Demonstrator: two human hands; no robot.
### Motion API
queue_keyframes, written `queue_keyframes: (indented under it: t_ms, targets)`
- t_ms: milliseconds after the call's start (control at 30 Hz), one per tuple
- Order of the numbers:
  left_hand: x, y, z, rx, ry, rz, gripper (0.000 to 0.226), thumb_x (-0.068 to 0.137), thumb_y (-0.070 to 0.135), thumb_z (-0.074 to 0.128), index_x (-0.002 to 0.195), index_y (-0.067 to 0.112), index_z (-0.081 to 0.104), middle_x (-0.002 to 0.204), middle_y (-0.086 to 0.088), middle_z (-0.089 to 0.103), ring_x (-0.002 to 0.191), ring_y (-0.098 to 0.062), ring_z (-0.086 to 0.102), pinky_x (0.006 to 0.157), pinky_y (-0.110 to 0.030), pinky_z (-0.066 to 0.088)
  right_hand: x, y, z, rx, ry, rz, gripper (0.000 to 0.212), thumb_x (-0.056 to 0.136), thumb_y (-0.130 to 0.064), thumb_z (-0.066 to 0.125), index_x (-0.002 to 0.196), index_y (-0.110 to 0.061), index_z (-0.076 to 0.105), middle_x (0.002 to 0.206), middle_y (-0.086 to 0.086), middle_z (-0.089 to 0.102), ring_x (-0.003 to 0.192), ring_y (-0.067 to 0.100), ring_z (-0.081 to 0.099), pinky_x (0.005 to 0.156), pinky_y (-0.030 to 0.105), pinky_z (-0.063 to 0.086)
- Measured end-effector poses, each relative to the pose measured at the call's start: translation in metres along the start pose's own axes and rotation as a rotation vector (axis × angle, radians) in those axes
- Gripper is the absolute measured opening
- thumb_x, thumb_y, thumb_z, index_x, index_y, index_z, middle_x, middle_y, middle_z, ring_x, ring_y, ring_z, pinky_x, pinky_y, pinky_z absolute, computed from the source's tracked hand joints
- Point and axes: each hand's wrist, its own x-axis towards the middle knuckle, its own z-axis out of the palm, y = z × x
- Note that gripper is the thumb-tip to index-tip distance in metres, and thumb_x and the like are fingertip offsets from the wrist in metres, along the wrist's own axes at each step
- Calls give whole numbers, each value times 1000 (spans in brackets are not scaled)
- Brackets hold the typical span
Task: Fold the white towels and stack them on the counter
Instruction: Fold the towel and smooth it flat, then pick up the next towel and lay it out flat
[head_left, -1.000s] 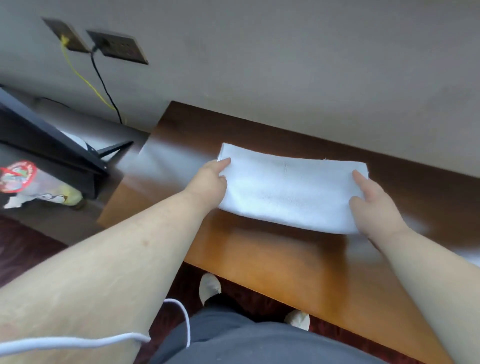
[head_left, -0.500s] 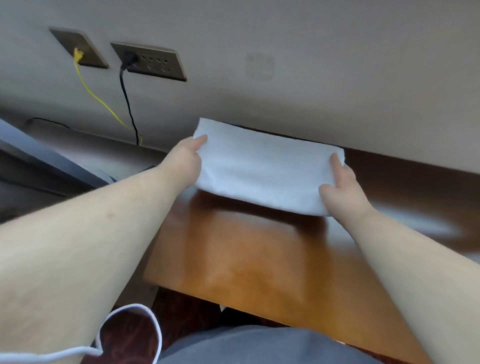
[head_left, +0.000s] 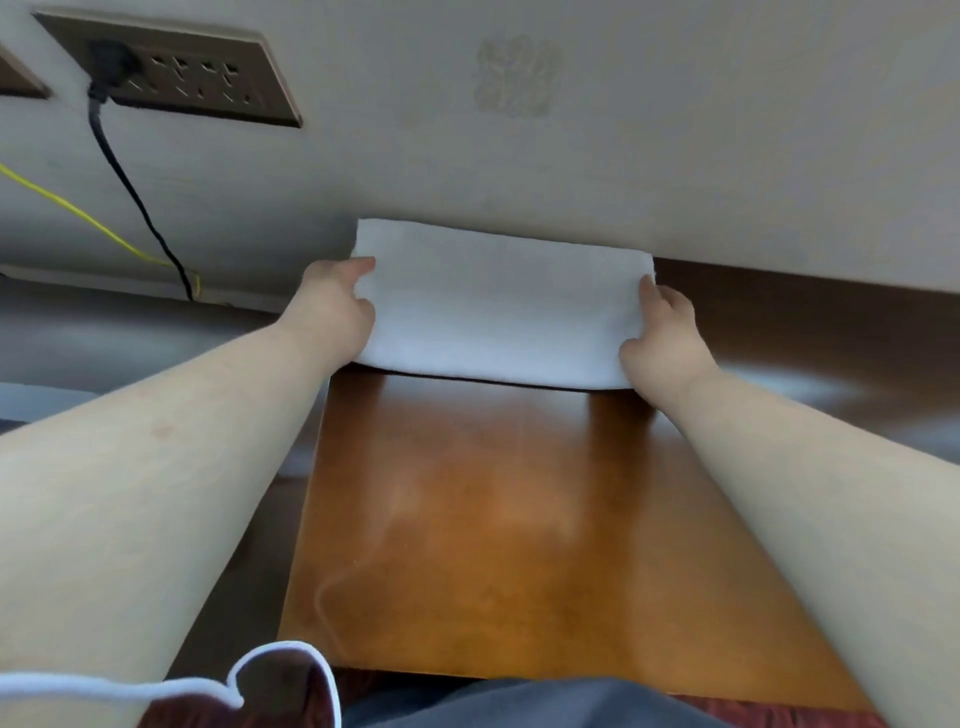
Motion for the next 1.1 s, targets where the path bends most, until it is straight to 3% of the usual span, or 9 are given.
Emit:
queue_keyframes:
  t_ms: [67,200,300,367,467,667,867,1000,1100]
  targets:
    - [-4,-2,1,17,25,-35,55,95,5,43,147,20,43,149,-15,29,108,-32,54,90,-21,36,-1,-1,0,-21,28,15,77,86,-4,44,157,-23,22,157,6,17,134,33,38,104,27,35]
    - [-15,-5,6,-12,26,-62,56,96,2,42,149,19,39,150,-13,25,117,-33,49,97,-24,34,-10,0,6,-30,52,40,69,89,-6,43,155,-21,28,157,7,19,135,32,37,99,23,30]
    - [-20,-3,7,226,118,0,57,96,13,47,150,23,35,154,-11,24,131,-37,33,107,-39,30,-17,-5,6,-144,95,95,73,88,-12,47,156,-23,24,161,5,13,140,33,28,108,36,31]
    - [-23,4,12,380,164,150,58,95,18,50,150,26,35,158,-11,23,136,-39,28,109,-47,28,-21,-16,9,-327,144,32,78,86,-19,52,157,-24,20,164,4,8,143,33,20,111,44,28]
    - [-25,22,33,505,49,441,57,97,28,47,151,30,31,160,-12,19,144,-37,20,114,-50,22,-21,-41,27,-440,77,-259,74,91,-35,51,157,-25,19,166,5,6,150,29,9,118,47,16]
    - [-19,4,50,651,-57,259,75,90,69,17,154,36,-2,164,-3,-9,149,-29,-10,118,-52,-2,-2,-21,46,-562,-74,-229,76,94,-68,21,157,-34,-3,166,-1,-13,152,23,-15,121,51,-6]
    - [-22,7,50,720,-63,244,74,91,67,11,155,33,-5,163,-5,-11,149,-30,-11,118,-54,-3,-4,-13,48,-580,-51,-259,81,90,-74,13,157,-34,-6,166,-3,-14,151,21,-16,121,53,-7]
    - [-39,46,40,726,-116,257,71,96,55,32,156,27,5,164,-11,-3,149,-33,-6,119,-53,0,-21,-28,18,-480,-119,-197,81,92,-71,28,158,-31,5,167,0,-3,153,23,-9,121,55,-2]
    - [-64,103,31,607,-119,422,68,95,50,44,154,24,22,163,-13,12,149,-32,9,120,-49,11,-49,-29,-30,-353,32,-193,78,92,-69,36,157,-29,20,167,2,8,153,22,-1,120,56,2]
